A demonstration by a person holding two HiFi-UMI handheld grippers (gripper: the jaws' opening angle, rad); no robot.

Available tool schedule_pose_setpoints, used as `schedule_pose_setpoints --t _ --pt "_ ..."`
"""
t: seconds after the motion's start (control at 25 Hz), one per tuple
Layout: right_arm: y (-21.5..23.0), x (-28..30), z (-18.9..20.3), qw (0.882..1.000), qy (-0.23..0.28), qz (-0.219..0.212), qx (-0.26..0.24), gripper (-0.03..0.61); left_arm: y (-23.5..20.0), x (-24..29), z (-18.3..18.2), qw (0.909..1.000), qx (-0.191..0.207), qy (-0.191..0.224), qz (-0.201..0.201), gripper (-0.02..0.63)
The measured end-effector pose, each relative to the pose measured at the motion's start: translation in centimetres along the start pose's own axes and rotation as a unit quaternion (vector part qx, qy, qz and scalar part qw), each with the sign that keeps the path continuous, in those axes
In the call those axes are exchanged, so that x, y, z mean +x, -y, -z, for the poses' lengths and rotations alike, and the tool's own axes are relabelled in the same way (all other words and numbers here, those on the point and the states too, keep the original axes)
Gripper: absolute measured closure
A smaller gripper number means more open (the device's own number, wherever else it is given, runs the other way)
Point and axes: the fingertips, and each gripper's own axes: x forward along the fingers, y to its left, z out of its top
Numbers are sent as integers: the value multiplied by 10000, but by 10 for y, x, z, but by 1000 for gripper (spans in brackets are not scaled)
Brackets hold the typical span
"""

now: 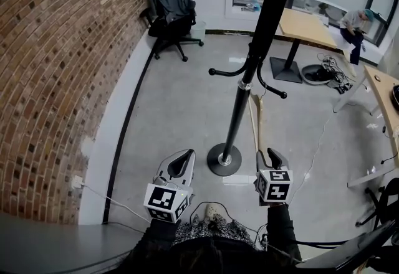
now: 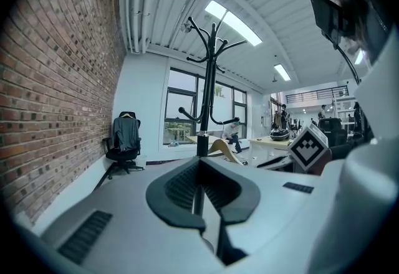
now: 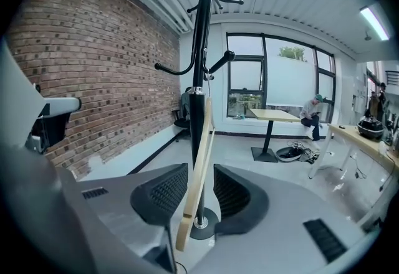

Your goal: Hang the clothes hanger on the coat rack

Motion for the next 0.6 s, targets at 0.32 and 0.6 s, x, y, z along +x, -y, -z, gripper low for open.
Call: schedule_pose_setpoints --t 0.32,0.6 --pt "-12 -24 -32 9976 574 -371 106 466 8 -14 -5 10000 69 58 -8 606" --pt "-21 -62 -38 9958 826 -391 86 469 23 -41 -2 9999 112 120 8 606"
